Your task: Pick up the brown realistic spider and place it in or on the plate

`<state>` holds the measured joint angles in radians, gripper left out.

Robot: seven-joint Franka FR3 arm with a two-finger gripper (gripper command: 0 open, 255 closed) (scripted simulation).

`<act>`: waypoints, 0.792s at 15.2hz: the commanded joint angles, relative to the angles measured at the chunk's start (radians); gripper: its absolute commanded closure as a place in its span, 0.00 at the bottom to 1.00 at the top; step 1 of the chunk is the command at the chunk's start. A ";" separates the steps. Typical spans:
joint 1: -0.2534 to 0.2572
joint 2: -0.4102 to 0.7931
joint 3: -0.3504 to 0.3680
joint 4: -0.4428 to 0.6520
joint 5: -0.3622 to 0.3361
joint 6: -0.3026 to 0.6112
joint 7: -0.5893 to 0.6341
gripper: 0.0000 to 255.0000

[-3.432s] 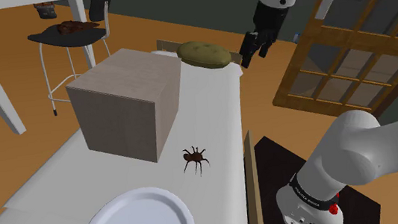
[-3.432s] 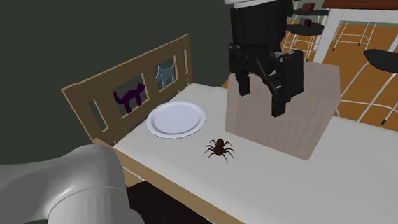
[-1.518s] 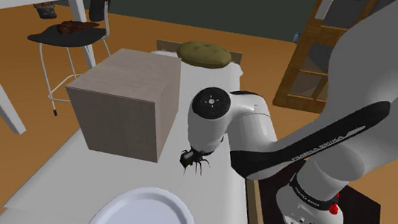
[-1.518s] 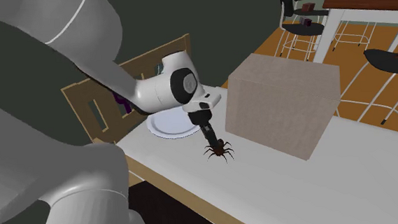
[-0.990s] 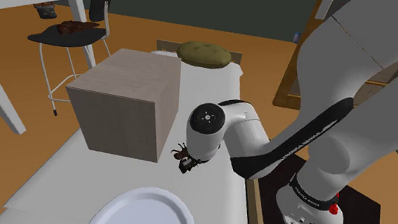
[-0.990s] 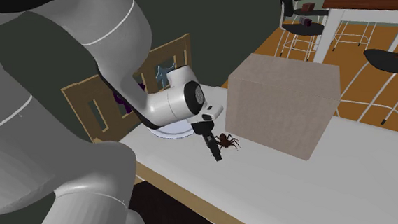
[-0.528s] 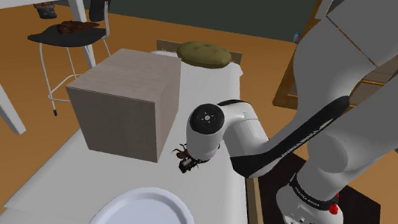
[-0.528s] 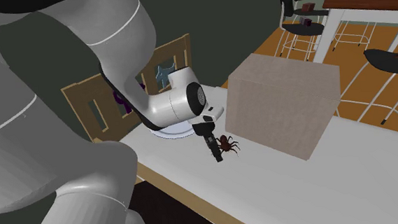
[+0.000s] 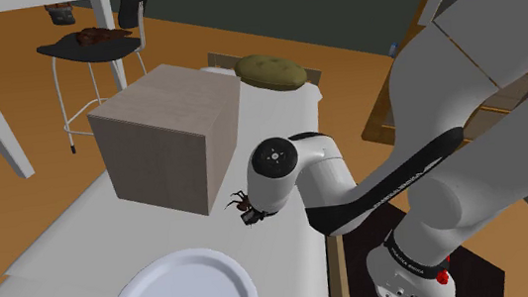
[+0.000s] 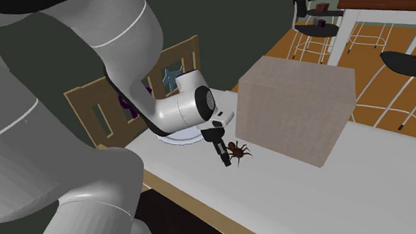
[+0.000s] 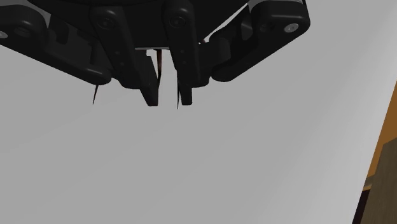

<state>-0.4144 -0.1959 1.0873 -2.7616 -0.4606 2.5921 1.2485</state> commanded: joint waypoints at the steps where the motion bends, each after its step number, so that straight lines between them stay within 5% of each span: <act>1: 0.000 0.000 0.000 0.000 0.000 0.000 0.000 1.00; 12: 0.245 -0.183 -0.206 0.002 0.271 -0.123 -0.243 1.00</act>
<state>-0.1902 -0.3590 0.9032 -2.7594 -0.2126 2.4844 1.0297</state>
